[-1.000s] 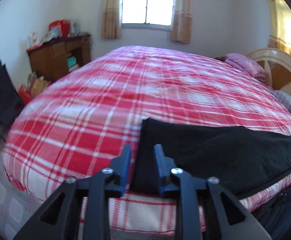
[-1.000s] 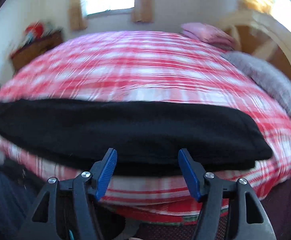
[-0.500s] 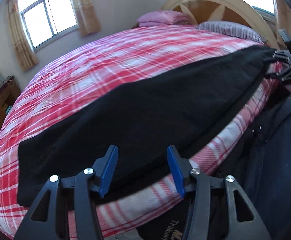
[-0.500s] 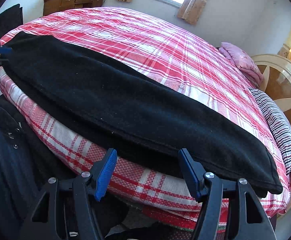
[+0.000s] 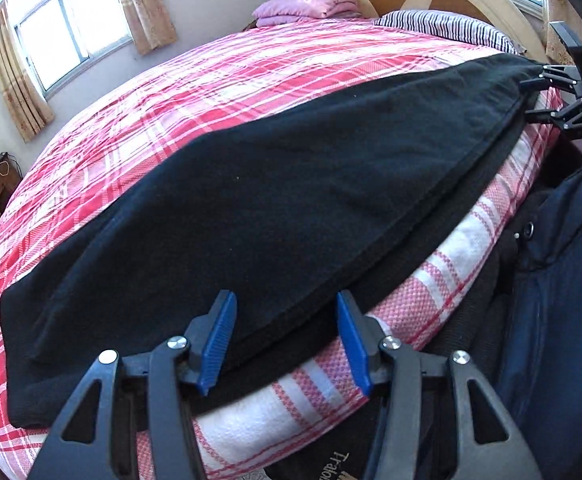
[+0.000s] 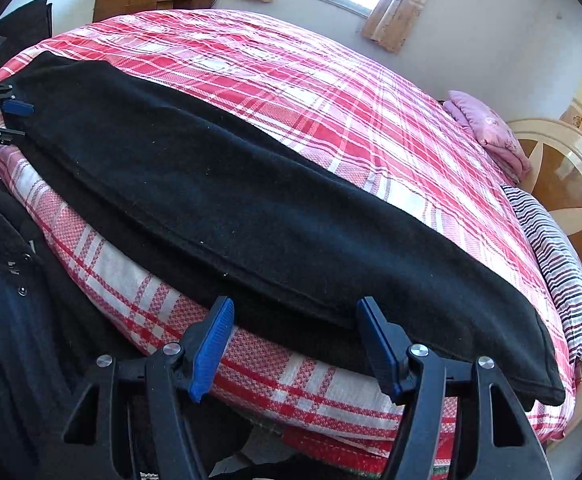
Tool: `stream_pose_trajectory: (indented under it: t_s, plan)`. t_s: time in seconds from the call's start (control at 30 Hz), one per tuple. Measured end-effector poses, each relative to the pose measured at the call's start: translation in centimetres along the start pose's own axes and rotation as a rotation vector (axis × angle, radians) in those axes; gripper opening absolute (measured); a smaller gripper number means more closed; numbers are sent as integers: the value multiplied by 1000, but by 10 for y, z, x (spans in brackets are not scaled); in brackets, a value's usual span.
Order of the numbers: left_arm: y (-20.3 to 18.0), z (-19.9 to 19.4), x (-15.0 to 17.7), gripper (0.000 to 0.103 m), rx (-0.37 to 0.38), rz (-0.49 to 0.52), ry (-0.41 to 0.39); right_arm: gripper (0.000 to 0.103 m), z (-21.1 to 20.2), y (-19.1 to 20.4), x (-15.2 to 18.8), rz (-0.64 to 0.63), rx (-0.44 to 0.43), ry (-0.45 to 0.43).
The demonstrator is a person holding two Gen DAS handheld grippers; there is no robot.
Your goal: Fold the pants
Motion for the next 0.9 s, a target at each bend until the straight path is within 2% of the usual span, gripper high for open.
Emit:
stream_pose_trajectory:
  t_s: [0.1, 0.17, 0.27, 0.33, 0.47, 0.6, 0.67, 0.73, 0.9]
  plan:
    - [1, -1, 0, 54, 8, -8, 4, 63, 0, -3, 0, 8, 1, -5]
    - [6, 0, -2, 53, 25, -36, 3, 55, -1, -6, -1, 23, -2, -5]
    - [10, -1, -3, 42, 37, -64, -3, 53, 1, -9, -1, 29, 2, -3]
    - [11, -2, -4, 27, 59, -80, -11, 53, 3, -8, 0, 30, -3, -1]
    - [10, -1, -4, 27, 53, -76, -13, 53, 4, -5, -1, 20, 4, -16]
    - [10, -2, -5, 13, 57, -90, -26, 50, 5, -5, -2, 10, 11, -28]
    - [12, -2, -6, 11, 60, -95, -31, 20, 4, -3, -4, 13, -14, -37]
    - [14, -6, -7, 7, 78, -110, -50, 9, -1, -3, -7, 20, -8, -55]
    - [19, -21, -10, 6, 92, -125, -89, 5, -21, -15, -11, 73, -38, -93]
Point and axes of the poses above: each gripper's, at about its wrist camera, not at the fingertips, and z roughly the way its jaws point, y to its left, x to its underside, the point moved 5 cm from there along z, roughly the way its jaws point, and after that the axes turned 13 degrees about x, right-handed, at the moved point
